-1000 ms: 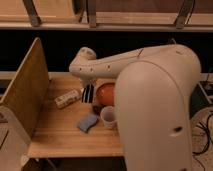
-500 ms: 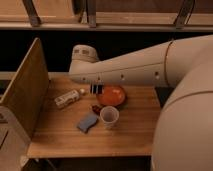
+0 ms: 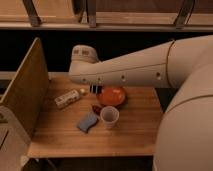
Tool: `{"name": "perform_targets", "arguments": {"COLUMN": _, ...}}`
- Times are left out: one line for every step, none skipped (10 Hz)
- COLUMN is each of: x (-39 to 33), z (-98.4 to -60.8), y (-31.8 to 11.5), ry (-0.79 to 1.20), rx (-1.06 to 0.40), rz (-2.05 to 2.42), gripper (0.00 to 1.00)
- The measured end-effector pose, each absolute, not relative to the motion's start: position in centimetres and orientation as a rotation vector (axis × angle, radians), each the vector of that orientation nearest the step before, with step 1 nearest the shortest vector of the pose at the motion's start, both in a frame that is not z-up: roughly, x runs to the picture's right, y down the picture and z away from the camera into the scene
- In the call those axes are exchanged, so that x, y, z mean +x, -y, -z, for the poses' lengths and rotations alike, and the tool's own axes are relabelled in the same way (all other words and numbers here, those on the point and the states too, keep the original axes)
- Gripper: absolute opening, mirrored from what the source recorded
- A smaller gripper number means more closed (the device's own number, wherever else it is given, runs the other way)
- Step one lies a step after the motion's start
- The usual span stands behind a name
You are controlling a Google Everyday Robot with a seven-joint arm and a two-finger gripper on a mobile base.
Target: Place the eraser in the ceramic cup
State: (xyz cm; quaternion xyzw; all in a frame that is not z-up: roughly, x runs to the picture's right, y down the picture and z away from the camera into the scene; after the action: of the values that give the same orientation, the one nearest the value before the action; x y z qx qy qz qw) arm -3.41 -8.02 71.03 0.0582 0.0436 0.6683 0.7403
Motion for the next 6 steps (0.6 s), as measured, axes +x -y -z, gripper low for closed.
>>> {"name": "perform_targets", "arguments": {"x": -3.51, "z": -71.03, "y": 8.00, "ry": -0.095, "rx": 0.127, "rz": -1.465, "gripper": 0.00}}
{"name": "perform_targets", "arguments": {"x": -3.50, "z": -71.03, "y": 8.01, "ry": -0.095, "rx": 0.127, "rz": -1.465, "gripper": 0.00}}
{"name": "perform_targets", "arguments": {"x": -3.48, "z": -71.03, "y": 8.00, "ry": -0.095, "rx": 0.127, "rz": -1.465, "gripper": 0.00}}
{"name": "perform_targets", "arguments": {"x": -3.51, "z": -71.04, "y": 8.00, "ry": -0.095, "rx": 0.127, "rz": -1.464, "gripper": 0.00}}
{"name": "perform_targets", "arguments": {"x": -3.56, "z": -71.03, "y": 8.01, "ry": -0.095, "rx": 0.128, "rz": -1.462, "gripper": 0.00}}
{"name": "perform_targets", "arguments": {"x": -3.44, "z": -70.58, "y": 8.10, "ry": -0.097, "rx": 0.144, "rz": -1.448, "gripper": 0.00}}
